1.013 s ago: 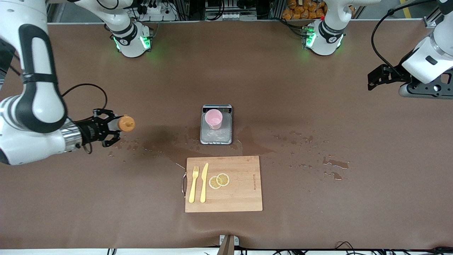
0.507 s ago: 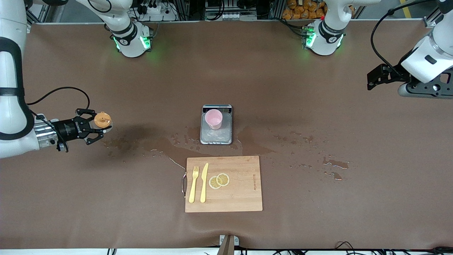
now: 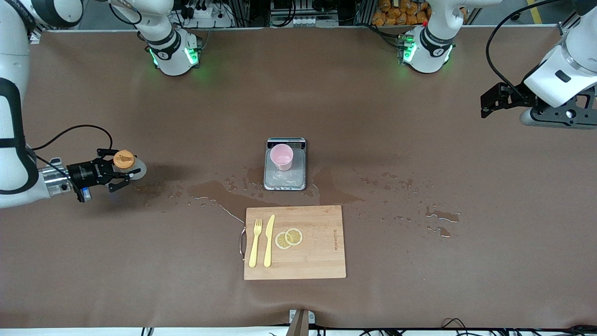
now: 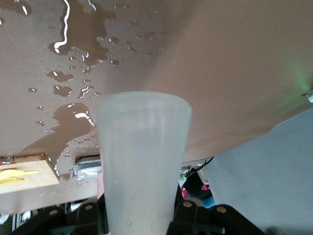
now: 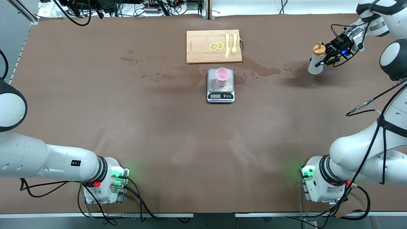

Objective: Add sauce to pink cup with both arms
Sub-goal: 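Lower the sauce bottle upright onto the table with the right gripper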

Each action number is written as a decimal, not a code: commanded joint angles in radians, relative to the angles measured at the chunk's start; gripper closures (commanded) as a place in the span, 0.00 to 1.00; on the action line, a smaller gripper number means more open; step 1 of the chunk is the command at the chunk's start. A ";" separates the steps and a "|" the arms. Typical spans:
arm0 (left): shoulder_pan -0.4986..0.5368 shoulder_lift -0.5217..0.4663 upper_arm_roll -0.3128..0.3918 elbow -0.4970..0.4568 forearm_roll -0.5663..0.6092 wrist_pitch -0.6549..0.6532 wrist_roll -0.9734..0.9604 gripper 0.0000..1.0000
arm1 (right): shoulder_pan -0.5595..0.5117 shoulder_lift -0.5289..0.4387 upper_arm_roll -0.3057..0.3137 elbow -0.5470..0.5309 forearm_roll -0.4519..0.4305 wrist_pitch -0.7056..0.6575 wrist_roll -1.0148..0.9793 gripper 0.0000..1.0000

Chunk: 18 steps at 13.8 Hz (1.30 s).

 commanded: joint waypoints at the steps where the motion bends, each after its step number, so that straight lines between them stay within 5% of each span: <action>1: 0.010 -0.005 -0.004 0.013 -0.010 0.000 0.008 0.00 | -0.061 0.051 0.016 0.010 0.047 -0.004 -0.075 0.52; 13: 0.013 -0.002 -0.002 0.013 -0.011 -0.001 0.008 0.00 | -0.132 0.175 0.015 0.030 0.096 0.005 -0.226 0.47; 18: 0.013 -0.003 -0.001 0.013 -0.011 -0.003 0.008 0.00 | -0.132 0.178 0.015 0.030 0.091 0.029 -0.227 0.28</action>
